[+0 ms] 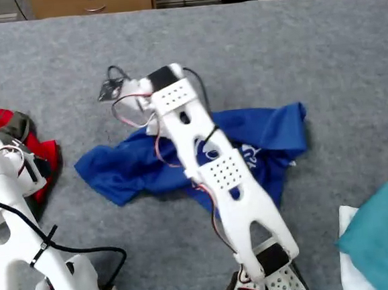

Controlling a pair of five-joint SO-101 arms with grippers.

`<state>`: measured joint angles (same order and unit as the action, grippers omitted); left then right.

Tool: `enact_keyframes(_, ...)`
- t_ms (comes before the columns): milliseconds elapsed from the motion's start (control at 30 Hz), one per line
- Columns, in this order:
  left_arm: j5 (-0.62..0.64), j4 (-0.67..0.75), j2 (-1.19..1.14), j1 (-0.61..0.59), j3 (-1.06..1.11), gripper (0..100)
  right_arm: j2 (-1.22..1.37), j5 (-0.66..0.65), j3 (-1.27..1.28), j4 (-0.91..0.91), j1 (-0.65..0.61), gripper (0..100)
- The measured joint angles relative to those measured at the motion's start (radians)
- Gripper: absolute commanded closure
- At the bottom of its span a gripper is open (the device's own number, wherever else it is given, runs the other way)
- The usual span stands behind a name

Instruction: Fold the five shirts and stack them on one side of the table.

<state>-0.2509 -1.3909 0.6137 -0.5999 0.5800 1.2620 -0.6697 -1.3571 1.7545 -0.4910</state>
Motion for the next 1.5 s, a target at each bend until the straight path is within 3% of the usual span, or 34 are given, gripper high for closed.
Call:
enact_keyframes(200, 0.000, 0.000, 0.000, 0.011, 0.002, 75, 0.005, 0.000, -0.046, 0.000, 0.180, 99.4)
enact_keyframes(367, 0.000, 0.000, 0.000, 0.112, 0.052, 75, 0.008, 0.000, -0.123, -0.012, 0.370, 99.4)
enact_keyframes(600, 0.008, 0.000, 0.000, 0.434, 0.121, 74, 0.009, 0.000, -0.144, -0.146, 0.637, 99.4)
enact_keyframes(800, 0.114, 0.077, 0.000, 0.798, 0.129, 74, 0.011, 0.106, -0.078, -0.325, 0.821, 99.4)
enact_keyframes(967, 0.279, 0.288, -0.025, 1.031, 0.150, 74, 0.014, 0.121, -0.058, -0.376, 0.858, 99.4)
enact_keyframes(1133, 0.420, 0.479, -0.218, 1.140, 0.152, 74, 0.014, 0.123, -0.037, -0.400, 0.861, 99.4)
enact_keyframes(1333, 0.485, 0.519, -0.500, 1.254, 0.021, 74, 0.014, 0.124, -0.031, -0.419, 0.861, 99.4)
enact_keyframes(1500, 0.526, 0.508, -0.551, 1.367, -0.063, 75, 0.014, 0.124, -0.031, -0.422, 0.861, 99.4)
